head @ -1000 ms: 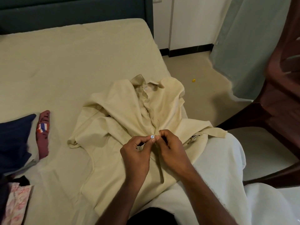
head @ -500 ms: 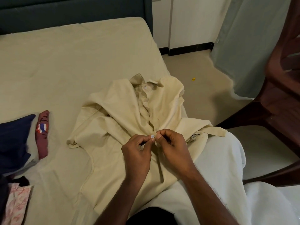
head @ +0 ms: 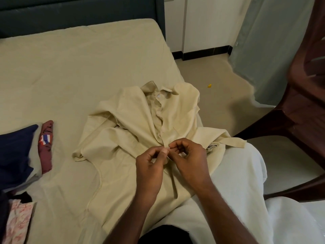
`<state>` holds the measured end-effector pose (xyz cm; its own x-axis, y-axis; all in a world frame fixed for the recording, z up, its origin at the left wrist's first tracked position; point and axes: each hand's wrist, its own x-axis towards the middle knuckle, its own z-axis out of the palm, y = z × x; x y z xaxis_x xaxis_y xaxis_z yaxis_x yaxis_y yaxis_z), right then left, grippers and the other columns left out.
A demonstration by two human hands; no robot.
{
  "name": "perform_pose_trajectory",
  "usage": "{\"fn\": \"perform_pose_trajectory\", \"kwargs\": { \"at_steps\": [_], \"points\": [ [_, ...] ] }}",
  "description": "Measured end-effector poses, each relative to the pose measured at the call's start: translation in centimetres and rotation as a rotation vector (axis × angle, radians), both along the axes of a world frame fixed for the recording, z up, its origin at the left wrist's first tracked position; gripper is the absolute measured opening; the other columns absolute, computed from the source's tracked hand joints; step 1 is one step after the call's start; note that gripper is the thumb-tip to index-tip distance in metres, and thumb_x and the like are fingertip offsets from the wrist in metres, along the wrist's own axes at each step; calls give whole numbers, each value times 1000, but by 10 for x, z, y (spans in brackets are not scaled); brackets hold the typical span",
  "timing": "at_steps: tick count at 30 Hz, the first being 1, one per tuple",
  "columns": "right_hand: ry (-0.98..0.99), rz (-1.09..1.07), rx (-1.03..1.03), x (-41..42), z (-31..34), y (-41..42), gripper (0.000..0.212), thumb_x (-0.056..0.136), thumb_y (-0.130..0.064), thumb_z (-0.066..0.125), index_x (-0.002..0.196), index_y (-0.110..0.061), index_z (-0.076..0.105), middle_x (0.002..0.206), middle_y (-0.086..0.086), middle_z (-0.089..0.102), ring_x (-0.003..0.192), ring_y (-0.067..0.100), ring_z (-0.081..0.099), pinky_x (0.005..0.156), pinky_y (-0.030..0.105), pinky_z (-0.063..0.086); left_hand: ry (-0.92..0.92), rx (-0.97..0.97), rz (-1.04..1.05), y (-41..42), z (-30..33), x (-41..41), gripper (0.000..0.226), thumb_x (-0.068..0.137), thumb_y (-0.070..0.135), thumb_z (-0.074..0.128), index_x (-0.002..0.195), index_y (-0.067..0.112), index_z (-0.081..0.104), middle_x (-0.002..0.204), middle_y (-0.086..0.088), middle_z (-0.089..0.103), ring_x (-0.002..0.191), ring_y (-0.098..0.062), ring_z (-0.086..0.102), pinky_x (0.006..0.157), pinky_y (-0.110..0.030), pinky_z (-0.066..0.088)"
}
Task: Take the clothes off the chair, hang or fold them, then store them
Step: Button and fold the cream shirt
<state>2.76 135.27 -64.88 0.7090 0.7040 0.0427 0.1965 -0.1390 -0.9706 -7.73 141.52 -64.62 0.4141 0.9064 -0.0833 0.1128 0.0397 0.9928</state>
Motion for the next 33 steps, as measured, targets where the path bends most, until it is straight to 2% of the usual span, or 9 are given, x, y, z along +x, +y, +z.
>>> {"fn": "perform_pose_trajectory", "kwargs": {
  "at_steps": [4,8,14,19,21,25,27,29,33],
  "points": [
    [-89,30,-43,-4,1,1,8,85,-18,82,85,-21,74,74,-13,71,75,8,69,71,16,53,-44,-159,71,3,2,5,16,95,8,66,86,11,78,88,-11,77,94,-31,73,92,-47,58],
    [-117,5,-38,-3,0,1,9,82,-18,84,85,-20,75,75,-14,72,77,7,69,71,13,51,-39,-171,44,5,1,5,21,99,6,59,85,7,76,89,-13,76,96,-31,72,97,-50,56],
    [-210,25,-5,-5,-2,1,9,84,-12,80,84,-19,75,76,-13,71,78,9,68,71,16,51,50,-9,24,5,-1,5,26,100,8,57,84,17,75,81,-3,74,86,-29,68,83,-45,55],
    [-32,50,75,-2,0,0,10,89,-9,75,84,-18,72,77,-8,72,78,17,69,75,30,55,132,174,6,10,0,4,16,98,13,62,88,19,73,78,8,72,75,-10,67,69,-21,51],
    [19,58,102,0,1,0,7,91,-11,74,87,-17,72,78,-6,72,78,17,69,76,29,55,123,157,-19,13,-2,3,8,97,17,65,91,20,70,77,5,72,72,-9,67,67,-22,51],
    [60,63,97,1,0,0,7,93,-10,72,93,-16,74,83,-5,74,80,13,70,78,25,54,52,66,-172,20,-7,-2,16,101,19,60,89,12,69,80,-18,67,74,-39,61,67,-48,50],
    [17,63,79,0,-1,0,10,93,-10,72,99,-18,76,88,-9,75,86,11,71,79,22,54,14,44,-188,21,-6,-3,18,101,18,60,89,8,70,84,-27,64,78,-47,57,68,-47,48],
    [-79,74,84,-1,0,-1,17,92,-12,74,107,-19,77,95,-11,74,94,9,70,83,17,51,-5,30,-169,20,-4,-3,17,101,14,60,92,8,73,86,-25,67,81,-45,61,72,-44,50],
    [-273,167,25,1,-1,-5,52,78,-2,81,126,-20,72,112,-8,66,104,3,63,90,10,46,31,45,-245,21,1,-7,28,101,2,53,101,17,77,84,-7,74,76,-15,64,71,-29,51]
  ]
}}
